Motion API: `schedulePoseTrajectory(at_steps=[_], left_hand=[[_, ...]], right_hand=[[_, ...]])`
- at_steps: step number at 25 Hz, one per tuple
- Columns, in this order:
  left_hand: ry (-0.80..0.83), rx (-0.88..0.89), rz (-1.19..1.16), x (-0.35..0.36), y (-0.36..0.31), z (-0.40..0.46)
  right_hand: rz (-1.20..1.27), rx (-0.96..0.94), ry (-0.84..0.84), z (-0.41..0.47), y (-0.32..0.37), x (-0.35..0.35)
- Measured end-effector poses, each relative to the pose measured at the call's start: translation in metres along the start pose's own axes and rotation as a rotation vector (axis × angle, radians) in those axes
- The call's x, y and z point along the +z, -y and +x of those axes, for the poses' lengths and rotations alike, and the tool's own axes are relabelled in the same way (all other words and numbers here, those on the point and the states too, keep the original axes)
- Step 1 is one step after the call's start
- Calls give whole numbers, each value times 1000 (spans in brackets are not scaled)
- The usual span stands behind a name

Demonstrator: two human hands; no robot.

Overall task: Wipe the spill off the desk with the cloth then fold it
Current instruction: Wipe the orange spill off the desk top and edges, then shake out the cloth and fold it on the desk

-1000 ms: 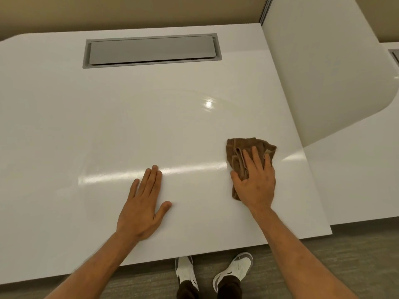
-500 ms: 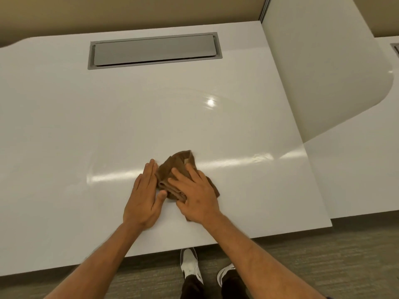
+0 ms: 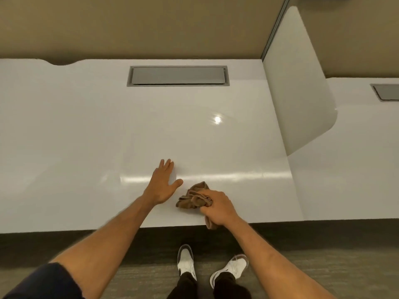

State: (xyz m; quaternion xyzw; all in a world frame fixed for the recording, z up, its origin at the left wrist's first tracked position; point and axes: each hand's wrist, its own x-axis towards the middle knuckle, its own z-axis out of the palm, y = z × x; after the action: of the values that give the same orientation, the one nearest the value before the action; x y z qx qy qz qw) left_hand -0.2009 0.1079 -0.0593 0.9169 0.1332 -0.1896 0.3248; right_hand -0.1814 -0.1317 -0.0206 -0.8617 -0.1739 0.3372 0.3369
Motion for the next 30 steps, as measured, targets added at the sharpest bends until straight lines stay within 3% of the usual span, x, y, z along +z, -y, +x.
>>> schedulePoseTrajectory(at_steps=[4, 10, 15, 21, 26, 30], left_hand=[[-147, 2, -163, -22, -42, -43], [-202, 36, -357, -54, -113, -109], [-200, 142, -539, -58, -183, -149], [-221, 158, -987, -66, -232, -170], [-270, 135, -964, -96, -237, -149], [-308, 135, -929, -130, -215, -130]], right_hand=[[206, 10, -194, -45, 20, -56], [384, -128, -339, -100, 48, -127], [475, -242, -335, -126, 75, -160], [448, -349, -252, -133, 110, -153], [467, -369, -249, -117, 133, -150], [485, -326, -395, -87, 149, -159]])
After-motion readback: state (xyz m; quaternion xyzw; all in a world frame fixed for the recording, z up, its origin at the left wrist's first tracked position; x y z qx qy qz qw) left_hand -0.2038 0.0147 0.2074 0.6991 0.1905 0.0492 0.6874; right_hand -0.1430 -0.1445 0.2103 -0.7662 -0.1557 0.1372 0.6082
